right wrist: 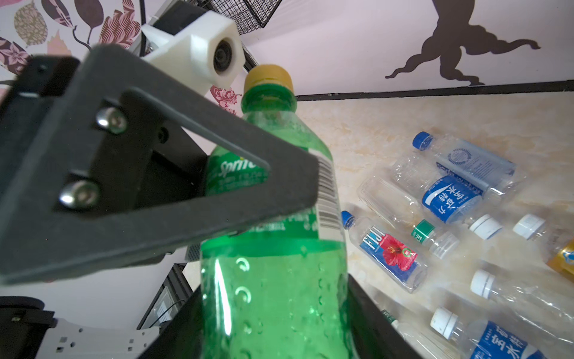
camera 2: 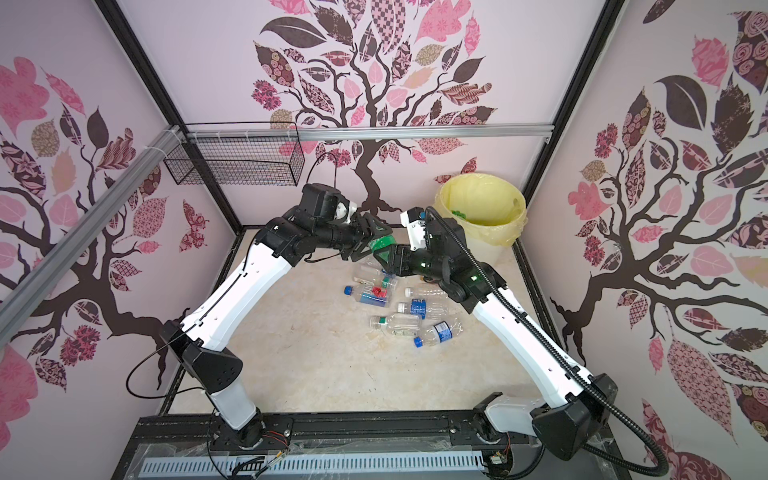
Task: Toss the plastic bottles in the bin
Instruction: 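Carry the Sprite bottle over the bin with the right gripper while the left draws back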
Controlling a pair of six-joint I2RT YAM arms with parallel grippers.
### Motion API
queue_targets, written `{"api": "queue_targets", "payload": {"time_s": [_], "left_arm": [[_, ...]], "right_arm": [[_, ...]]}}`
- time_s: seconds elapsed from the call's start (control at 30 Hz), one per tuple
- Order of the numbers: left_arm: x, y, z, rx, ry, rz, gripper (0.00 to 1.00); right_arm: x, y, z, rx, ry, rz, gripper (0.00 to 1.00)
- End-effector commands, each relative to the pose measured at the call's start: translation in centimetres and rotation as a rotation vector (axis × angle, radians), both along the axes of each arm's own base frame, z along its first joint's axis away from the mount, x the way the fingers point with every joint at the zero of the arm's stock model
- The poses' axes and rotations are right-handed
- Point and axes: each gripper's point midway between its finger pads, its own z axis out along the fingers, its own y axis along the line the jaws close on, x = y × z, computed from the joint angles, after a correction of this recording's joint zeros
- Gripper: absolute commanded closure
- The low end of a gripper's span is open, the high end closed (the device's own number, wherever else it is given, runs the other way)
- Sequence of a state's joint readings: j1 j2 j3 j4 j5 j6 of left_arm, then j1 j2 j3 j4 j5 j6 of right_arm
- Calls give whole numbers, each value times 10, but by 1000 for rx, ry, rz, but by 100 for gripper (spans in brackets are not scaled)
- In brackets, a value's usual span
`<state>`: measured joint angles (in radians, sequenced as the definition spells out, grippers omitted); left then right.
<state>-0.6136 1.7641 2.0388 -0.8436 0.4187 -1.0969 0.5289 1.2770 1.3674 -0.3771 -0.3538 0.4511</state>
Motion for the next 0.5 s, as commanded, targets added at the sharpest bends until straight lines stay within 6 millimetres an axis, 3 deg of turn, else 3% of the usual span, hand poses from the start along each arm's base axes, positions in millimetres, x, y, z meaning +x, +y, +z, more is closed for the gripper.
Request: {"api": "queue_targets", "payload": {"time_s": [0.0,0.2,0.33,0.47], "left_arm": [[6,13,13,3,-47,30,24],[17,34,25,7,-63,64,3],[25,54,45,8,-108,102,3],[24,63,60,24,-161,111,3]], "right_arm": [[4,0,0,11,-1,-13,49],[5,-6,4,5,-18,-43,52],[14,-18,12,-62,-55,-107,54],[31,-29,18,-159,-68,-179,54]]}}
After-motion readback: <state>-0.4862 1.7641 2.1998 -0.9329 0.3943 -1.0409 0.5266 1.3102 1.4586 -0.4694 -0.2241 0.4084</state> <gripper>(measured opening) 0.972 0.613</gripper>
